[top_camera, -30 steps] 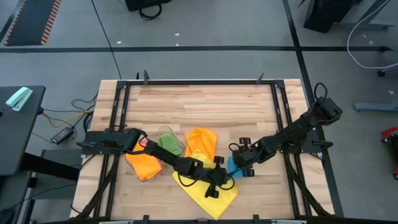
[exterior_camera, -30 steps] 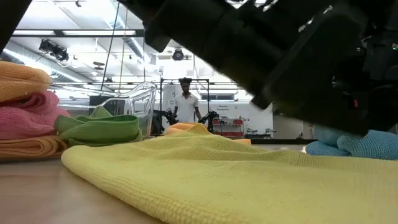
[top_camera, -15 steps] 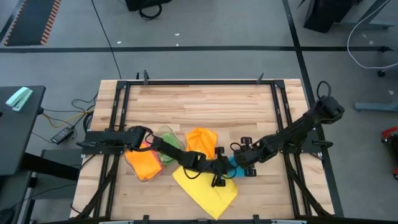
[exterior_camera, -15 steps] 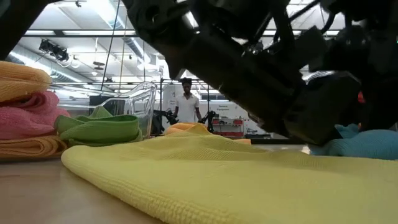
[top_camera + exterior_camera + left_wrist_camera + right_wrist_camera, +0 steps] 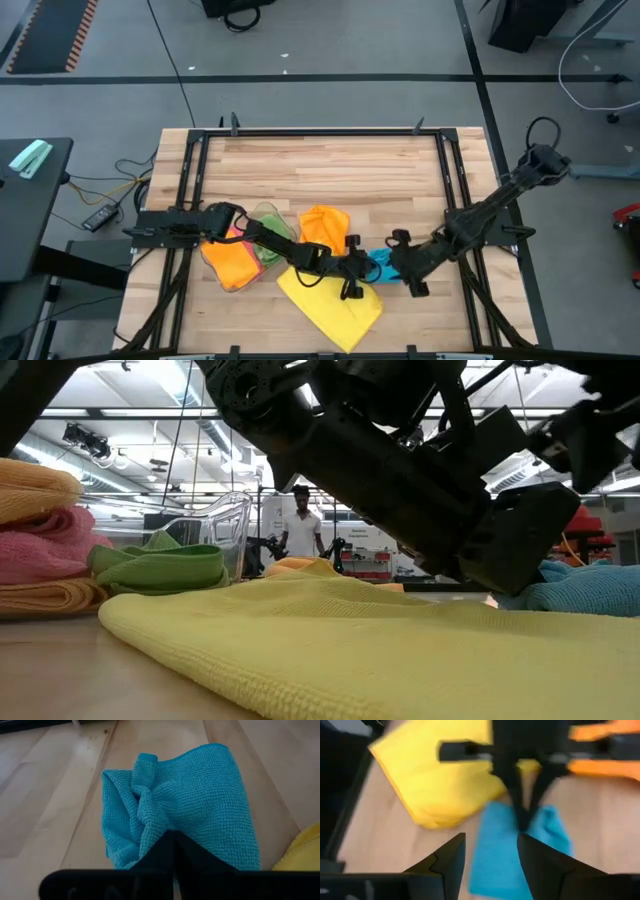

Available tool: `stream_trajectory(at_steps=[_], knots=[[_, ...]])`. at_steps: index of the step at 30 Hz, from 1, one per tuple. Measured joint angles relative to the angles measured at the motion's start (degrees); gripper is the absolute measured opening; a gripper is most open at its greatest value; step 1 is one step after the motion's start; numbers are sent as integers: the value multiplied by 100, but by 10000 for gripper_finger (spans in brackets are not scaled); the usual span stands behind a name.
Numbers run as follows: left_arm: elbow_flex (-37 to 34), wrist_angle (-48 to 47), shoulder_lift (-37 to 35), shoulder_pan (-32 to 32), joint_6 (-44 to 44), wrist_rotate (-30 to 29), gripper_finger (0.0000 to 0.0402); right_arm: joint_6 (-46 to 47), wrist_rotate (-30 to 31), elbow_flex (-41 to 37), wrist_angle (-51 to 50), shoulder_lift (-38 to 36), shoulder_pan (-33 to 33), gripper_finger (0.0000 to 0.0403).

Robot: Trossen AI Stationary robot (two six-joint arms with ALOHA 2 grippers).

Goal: Fold microfiber towels
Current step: Fold the blue microfiber cloth

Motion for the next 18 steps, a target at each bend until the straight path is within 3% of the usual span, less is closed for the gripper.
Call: stream_trajectory(at_steps=[7,11,18], knots=[[0,1,0,-4,-2,-8,15,606,135,-876,1530,528,103,173],[0,-5,0,-9,0,-21,23,1044,158,-1195,1564,671,-128,165],[0,-27,0,-9,67,-23,13,1339,202,-1257,1385,242,-420,161]])
